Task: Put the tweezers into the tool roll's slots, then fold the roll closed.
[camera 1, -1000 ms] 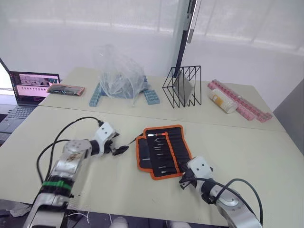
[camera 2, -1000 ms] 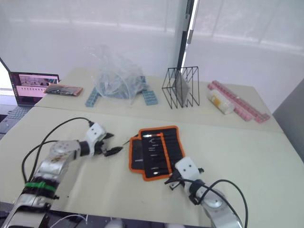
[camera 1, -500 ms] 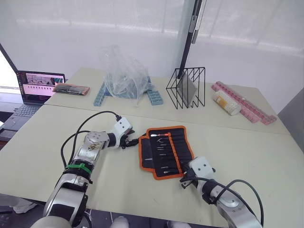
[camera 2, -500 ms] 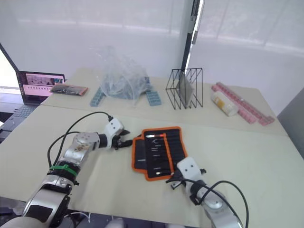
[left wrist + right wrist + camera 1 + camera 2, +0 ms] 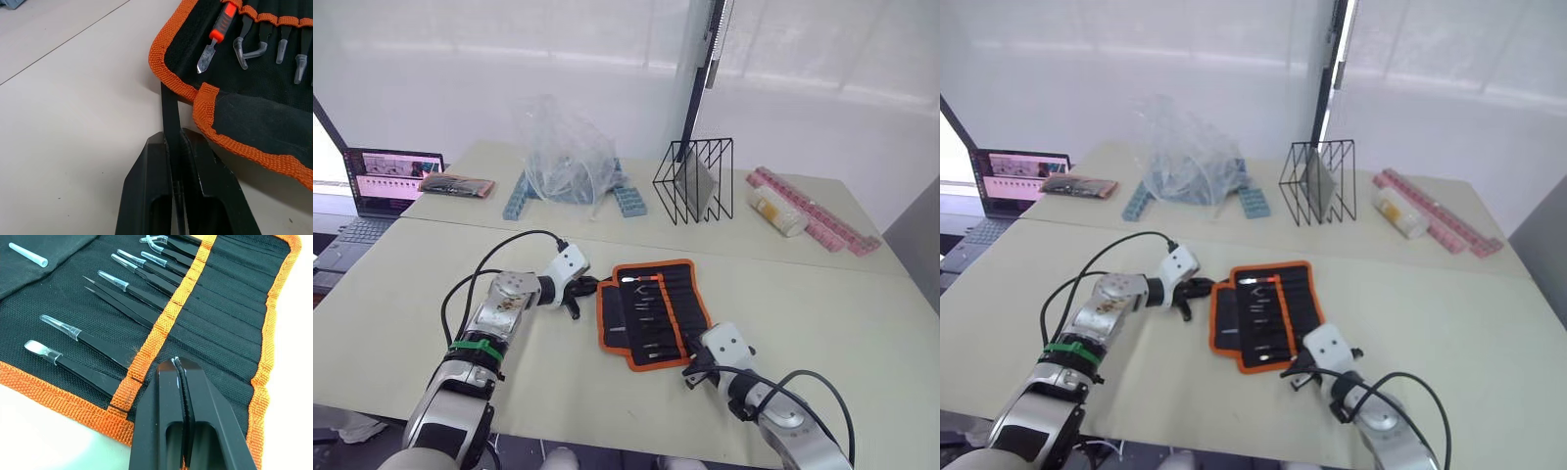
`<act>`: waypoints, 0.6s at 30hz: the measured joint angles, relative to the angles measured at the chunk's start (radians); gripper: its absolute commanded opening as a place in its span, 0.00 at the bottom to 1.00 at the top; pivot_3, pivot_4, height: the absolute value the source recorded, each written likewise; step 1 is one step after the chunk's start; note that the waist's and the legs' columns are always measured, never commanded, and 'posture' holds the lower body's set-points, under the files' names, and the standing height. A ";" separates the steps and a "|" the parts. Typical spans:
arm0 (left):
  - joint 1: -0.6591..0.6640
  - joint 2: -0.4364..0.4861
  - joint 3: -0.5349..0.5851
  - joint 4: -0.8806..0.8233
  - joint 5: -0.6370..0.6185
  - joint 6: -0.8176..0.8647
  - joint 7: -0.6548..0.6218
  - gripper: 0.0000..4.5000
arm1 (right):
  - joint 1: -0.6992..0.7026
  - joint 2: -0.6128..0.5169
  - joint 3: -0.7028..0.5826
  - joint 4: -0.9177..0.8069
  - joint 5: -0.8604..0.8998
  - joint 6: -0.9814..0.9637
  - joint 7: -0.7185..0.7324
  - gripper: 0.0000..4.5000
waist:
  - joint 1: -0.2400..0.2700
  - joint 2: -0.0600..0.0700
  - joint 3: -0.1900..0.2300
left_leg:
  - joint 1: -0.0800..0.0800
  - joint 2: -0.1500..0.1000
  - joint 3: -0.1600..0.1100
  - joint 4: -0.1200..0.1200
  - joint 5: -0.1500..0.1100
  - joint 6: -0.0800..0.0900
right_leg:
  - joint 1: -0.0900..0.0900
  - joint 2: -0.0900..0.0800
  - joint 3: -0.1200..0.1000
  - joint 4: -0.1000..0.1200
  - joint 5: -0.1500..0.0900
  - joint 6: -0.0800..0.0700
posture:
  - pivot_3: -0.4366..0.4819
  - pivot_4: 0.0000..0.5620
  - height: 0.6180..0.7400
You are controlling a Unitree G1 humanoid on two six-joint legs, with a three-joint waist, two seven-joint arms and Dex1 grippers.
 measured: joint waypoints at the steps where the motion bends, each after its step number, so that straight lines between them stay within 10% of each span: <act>1: 0.005 0.013 0.006 -0.015 -0.005 0.016 0.000 0.01 | -0.003 0.000 0.001 0.000 0.000 0.000 0.001 0.00 | -0.004 0.000 0.000 | -0.001 0.000 0.000 0.000 0.000 0.000 | -0.001 0.000 0.000 0.000 0.000 0.000 | 0.48 0.27 0.84; 18: 0.073 0.118 0.067 -0.489 -0.200 0.259 -0.124 0.01 | -0.009 0.002 0.001 -0.002 0.000 0.000 0.011 0.00 | -0.014 -0.005 0.004 | -0.011 0.001 -0.001 0.000 0.000 0.000 | -0.005 0.001 0.000 0.000 0.000 0.000 | 0.48 0.27 0.84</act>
